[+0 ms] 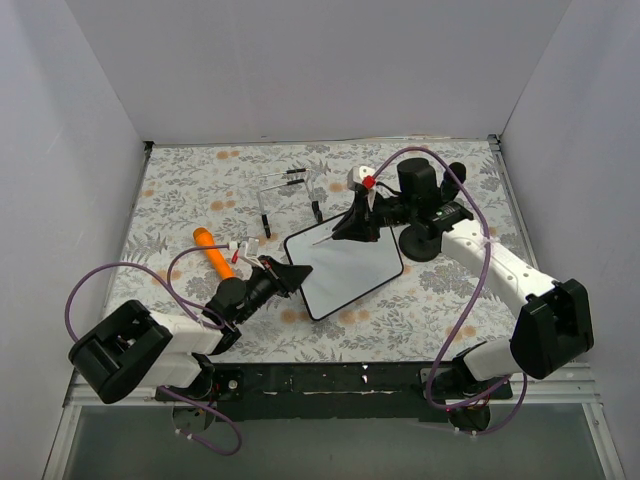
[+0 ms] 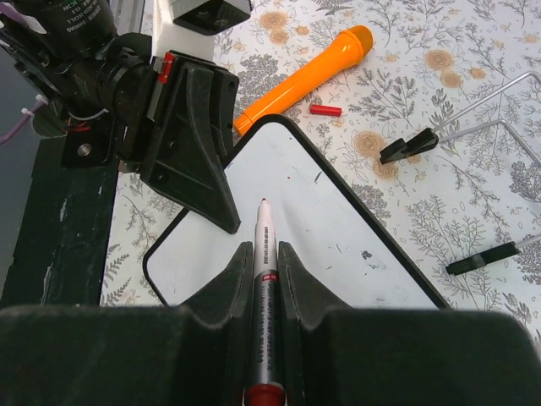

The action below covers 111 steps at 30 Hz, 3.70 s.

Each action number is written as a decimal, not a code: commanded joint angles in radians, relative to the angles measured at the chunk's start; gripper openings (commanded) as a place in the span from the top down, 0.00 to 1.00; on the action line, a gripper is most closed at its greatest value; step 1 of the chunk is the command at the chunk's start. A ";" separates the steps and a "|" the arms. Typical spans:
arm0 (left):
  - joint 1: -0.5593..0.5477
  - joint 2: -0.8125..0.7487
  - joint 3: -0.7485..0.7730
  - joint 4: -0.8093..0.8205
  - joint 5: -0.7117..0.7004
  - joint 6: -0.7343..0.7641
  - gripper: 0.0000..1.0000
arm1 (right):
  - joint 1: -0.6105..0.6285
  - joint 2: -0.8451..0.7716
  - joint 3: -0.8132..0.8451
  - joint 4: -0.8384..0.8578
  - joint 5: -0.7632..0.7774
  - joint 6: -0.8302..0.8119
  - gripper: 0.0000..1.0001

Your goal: Write a sentence on the whiteboard

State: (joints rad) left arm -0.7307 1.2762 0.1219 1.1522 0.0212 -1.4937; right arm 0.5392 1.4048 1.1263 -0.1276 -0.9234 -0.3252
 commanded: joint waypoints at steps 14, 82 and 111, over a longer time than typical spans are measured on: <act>-0.007 -0.029 -0.004 0.144 0.042 0.047 1.00 | -0.005 0.013 0.059 -0.034 -0.123 -0.037 0.99; -0.007 -0.015 -0.004 0.161 0.034 0.021 1.00 | 0.047 0.056 0.055 -0.040 0.034 -0.021 0.99; -0.007 -0.003 -0.002 0.179 0.043 0.021 1.00 | -0.018 0.086 0.072 -0.012 0.037 0.028 0.99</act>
State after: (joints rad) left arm -0.7307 1.2984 0.1085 1.2053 0.0555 -1.4731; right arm 0.5217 1.4876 1.1450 -0.1772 -0.8661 -0.2985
